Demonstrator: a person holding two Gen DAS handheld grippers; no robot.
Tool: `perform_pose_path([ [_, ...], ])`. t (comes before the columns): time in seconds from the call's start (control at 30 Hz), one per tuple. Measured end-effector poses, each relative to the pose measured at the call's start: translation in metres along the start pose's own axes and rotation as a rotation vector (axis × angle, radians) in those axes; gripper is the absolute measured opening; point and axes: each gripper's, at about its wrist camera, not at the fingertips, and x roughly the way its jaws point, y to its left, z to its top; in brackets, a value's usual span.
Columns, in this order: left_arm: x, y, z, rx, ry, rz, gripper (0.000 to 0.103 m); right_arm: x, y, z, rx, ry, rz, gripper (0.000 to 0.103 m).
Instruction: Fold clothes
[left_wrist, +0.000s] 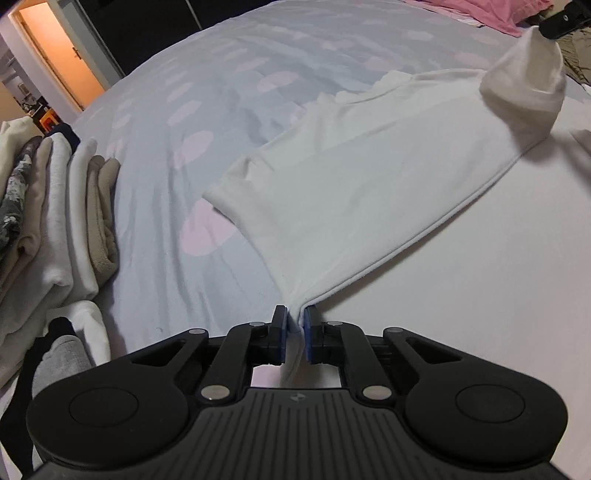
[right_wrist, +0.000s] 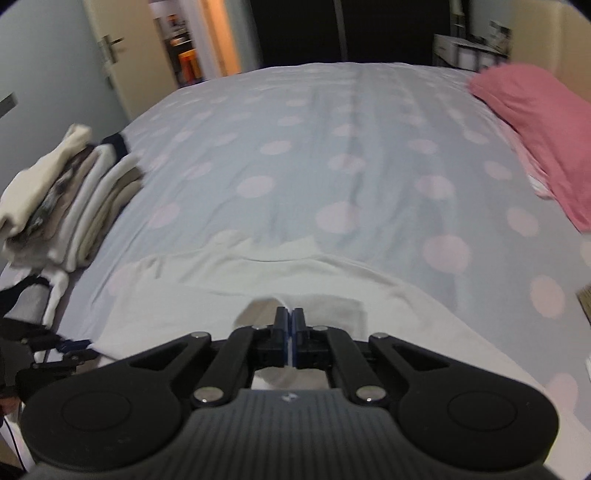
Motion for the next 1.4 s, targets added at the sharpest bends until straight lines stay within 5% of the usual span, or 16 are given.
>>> perform_pose_path([
  [0.37,0.006,-0.013,0.004,0.038,-0.024,0.001,0.015,0.027,-0.096,-0.033,0.190,0.082,-0.188,0.002],
  [0.63,0.008,-0.014,0.008,0.034,-0.023,0.016,0.016,0.035,-0.157,-0.042,0.330,0.015,-0.255,0.008],
  [0.73,0.010,-0.014,0.010,0.041,-0.021,0.013,0.016,0.028,-0.160,-0.039,0.337,-0.009,-0.230,0.017],
  [0.87,0.011,-0.015,0.009,0.070,-0.019,0.016,0.019,0.022,-0.159,-0.042,0.369,0.006,-0.153,0.048],
  [1.17,-0.002,-0.022,0.000,0.165,-0.076,0.019,0.040,0.056,-0.182,-0.073,0.637,0.127,-0.081,0.036],
  [1.23,-0.004,-0.024,-0.001,0.201,-0.091,0.028,0.040,0.059,-0.181,-0.074,0.664,0.123,-0.076,0.033],
  [1.27,-0.005,-0.025,-0.002,0.219,-0.095,0.037,0.040,0.061,-0.181,-0.075,0.675,0.120,-0.074,0.023],
  [1.4,-0.006,-0.026,-0.008,0.284,-0.133,0.079,0.041,0.053,-0.169,-0.064,0.643,0.064,-0.070,0.019],
])
